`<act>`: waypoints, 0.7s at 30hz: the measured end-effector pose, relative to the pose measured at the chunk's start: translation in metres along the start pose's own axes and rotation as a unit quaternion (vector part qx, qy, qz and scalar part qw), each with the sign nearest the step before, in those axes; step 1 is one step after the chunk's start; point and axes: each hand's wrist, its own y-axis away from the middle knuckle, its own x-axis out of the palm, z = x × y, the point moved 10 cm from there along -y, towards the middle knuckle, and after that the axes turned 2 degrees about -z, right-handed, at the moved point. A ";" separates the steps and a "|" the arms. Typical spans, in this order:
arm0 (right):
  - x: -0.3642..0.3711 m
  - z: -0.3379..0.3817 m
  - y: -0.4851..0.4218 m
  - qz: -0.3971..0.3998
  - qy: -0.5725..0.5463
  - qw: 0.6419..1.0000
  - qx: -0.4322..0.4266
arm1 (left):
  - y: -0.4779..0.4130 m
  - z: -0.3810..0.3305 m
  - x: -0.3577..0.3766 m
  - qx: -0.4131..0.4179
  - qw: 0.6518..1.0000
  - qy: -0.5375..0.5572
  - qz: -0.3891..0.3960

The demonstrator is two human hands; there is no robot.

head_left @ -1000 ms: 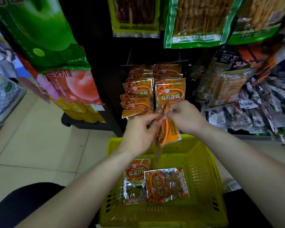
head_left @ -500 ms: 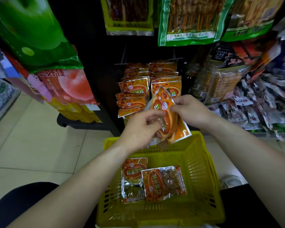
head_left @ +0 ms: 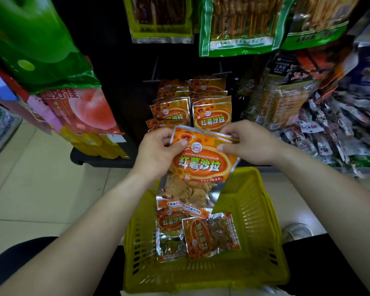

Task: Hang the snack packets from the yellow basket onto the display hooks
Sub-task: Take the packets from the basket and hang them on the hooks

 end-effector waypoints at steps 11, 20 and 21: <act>-0.016 -0.006 0.002 -0.056 -0.104 0.992 0.035 | -0.002 0.002 -0.006 -0.018 0.999 0.024 -0.036; -0.017 0.001 0.001 -0.060 -0.027 0.998 -0.005 | -0.001 0.007 -0.010 -0.024 0.999 0.009 -0.047; -0.017 0.001 0.002 -0.057 -0.022 0.998 -0.005 | -0.001 0.007 -0.010 -0.026 0.998 0.006 -0.049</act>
